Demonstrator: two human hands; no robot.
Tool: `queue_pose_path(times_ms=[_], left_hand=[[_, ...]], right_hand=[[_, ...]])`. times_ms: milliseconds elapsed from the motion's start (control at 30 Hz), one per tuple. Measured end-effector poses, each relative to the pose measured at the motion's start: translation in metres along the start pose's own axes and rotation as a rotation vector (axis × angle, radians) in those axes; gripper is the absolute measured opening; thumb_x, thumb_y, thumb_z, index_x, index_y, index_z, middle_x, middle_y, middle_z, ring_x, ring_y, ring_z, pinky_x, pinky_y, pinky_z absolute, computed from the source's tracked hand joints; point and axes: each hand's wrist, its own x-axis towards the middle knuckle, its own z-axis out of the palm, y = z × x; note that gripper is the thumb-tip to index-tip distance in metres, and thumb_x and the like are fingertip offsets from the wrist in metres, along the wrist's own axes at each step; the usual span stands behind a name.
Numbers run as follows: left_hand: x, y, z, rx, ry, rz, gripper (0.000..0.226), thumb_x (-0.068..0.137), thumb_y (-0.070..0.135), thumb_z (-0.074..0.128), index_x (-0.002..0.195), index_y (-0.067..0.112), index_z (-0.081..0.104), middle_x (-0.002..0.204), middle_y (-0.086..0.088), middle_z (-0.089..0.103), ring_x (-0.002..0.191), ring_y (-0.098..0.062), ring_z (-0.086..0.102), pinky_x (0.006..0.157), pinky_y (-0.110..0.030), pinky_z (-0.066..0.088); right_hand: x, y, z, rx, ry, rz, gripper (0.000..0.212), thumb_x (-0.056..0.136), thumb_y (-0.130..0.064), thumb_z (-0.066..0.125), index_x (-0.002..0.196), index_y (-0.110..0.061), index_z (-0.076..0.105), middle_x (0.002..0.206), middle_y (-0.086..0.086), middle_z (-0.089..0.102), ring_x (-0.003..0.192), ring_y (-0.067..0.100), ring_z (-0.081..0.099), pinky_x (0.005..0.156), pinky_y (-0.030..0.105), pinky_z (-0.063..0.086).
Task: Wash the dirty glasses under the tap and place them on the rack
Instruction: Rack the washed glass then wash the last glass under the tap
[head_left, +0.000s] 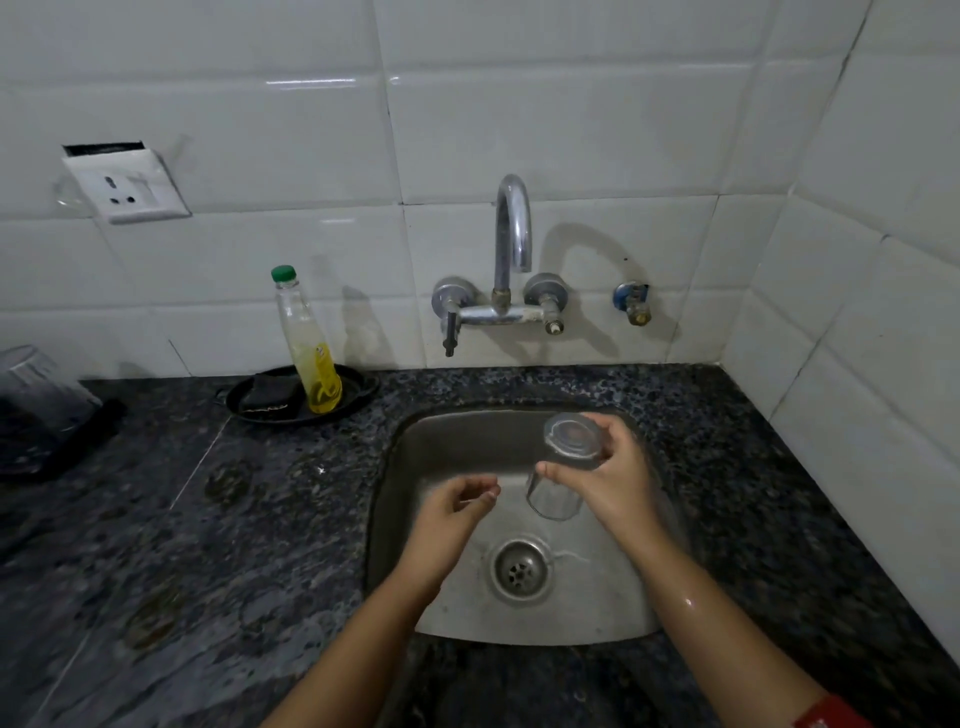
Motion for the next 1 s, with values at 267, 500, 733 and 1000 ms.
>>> queue_pose_path(times_ms=[267, 500, 733, 1000], left_hand=[[-0.012, 0.017, -0.121, -0.492, 0.205, -0.078, 0.020, 0.096, 0.017, 0.057, 0.113, 0.018, 0.067, 0.104, 0.004, 0.076, 0.100, -0.015, 0.069, 0.085, -0.030, 0.050], [-0.041, -0.004, -0.286, -0.486, 0.394, -0.045, 0.019, 0.094, 0.016, 0.058, 0.111, 0.017, 0.068, 0.100, 0.004, 0.076, 0.100, -0.016, 0.069, 0.084, -0.029, 0.049], [-0.071, -0.047, -0.444, -0.488, 0.623, -0.111, 0.019, 0.096, 0.018, 0.056, 0.113, 0.016, 0.067, 0.105, 0.002, 0.073, 0.096, -0.013, 0.067, 0.093, -0.034, 0.046], [-0.066, -0.067, -0.542, -0.473, 0.724, -0.150, 0.021, 0.098, 0.017, 0.053, 0.115, 0.015, 0.064, 0.100, 0.005, 0.070, 0.091, -0.011, 0.064, 0.076, -0.027, 0.044]], right_hand=[[-0.014, -0.052, 0.098, 0.707, -0.092, 0.691, 0.025, 0.079, -0.034, 0.072, 0.095, -0.015, 0.065, 0.088, 0.001, 0.066, 0.072, 0.009, 0.052, 0.060, 0.025, 0.052], [-0.047, -0.112, 0.262, 0.866, -0.264, 0.894, 0.039, 0.079, -0.042, 0.072, 0.085, -0.004, 0.065, 0.109, 0.010, 0.062, 0.102, 0.021, 0.053, 0.054, 0.026, 0.057], [-0.075, -0.169, 0.441, 0.790, -0.483, 0.884, 0.036, 0.078, -0.031, 0.075, 0.096, -0.002, 0.064, 0.092, 0.008, 0.058, 0.077, 0.015, 0.051, 0.073, 0.029, 0.053], [-0.074, -0.206, 0.584, 0.515, -0.479, 0.546, 0.063, 0.071, -0.022, 0.083, 0.122, -0.012, 0.047, 0.120, 0.012, 0.061, 0.106, 0.024, 0.061, 0.076, 0.036, 0.055]])
